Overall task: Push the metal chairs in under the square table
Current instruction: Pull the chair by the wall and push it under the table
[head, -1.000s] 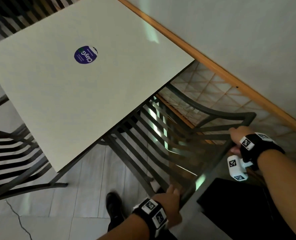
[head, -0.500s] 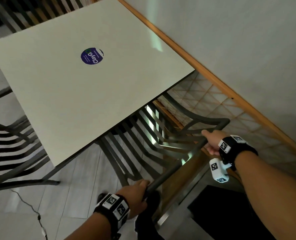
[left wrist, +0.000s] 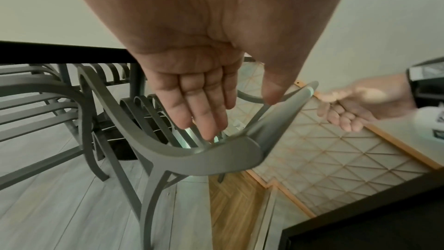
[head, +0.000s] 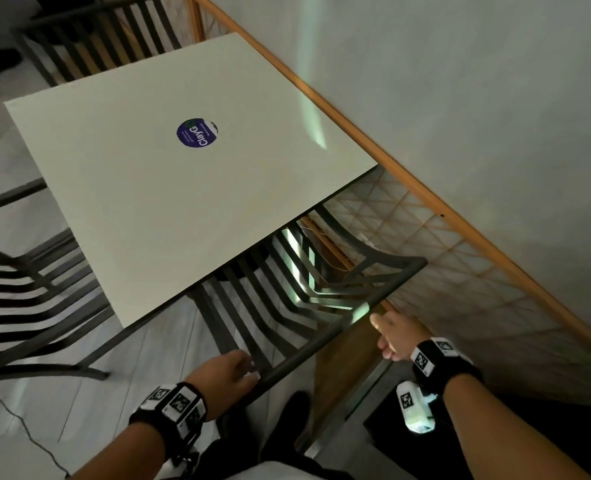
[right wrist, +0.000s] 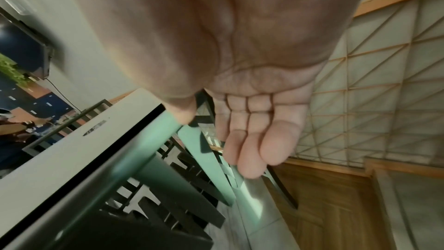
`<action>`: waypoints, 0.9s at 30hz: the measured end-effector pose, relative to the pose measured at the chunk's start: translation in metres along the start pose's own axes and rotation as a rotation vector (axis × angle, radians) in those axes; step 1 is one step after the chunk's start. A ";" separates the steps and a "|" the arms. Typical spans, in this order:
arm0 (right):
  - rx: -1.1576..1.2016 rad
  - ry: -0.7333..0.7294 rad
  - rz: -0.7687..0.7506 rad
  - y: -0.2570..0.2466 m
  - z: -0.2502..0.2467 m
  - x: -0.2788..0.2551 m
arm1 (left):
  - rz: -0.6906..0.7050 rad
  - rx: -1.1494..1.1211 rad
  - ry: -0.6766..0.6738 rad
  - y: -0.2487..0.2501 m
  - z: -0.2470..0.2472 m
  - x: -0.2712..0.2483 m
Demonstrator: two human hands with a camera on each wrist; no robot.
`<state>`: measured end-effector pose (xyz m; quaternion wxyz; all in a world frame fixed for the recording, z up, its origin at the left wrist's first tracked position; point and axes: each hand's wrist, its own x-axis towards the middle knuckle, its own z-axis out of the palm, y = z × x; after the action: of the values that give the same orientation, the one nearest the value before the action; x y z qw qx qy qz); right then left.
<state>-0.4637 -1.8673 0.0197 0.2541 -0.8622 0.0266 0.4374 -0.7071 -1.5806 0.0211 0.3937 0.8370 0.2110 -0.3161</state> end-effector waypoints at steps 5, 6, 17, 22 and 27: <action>-0.020 0.028 0.048 0.027 0.037 -0.019 | -0.070 0.064 0.023 -0.032 -0.018 0.007; -0.060 0.048 0.051 0.029 0.039 -0.020 | -0.089 0.061 0.033 -0.038 -0.021 0.010; -0.363 0.190 0.042 0.015 -0.037 0.043 | -0.399 -0.024 0.088 -0.077 -0.003 0.026; -0.258 0.207 0.077 0.009 -0.082 0.074 | -0.454 -0.125 0.177 -0.053 0.003 0.031; -0.101 0.295 0.091 0.001 -0.128 0.120 | -0.579 -0.272 0.150 -0.022 0.019 0.033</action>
<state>-0.2954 -1.9057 -0.0101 0.1836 -0.9266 0.0806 0.3181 -0.7033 -1.5788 -0.0229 0.3791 0.7028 0.5090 -0.3213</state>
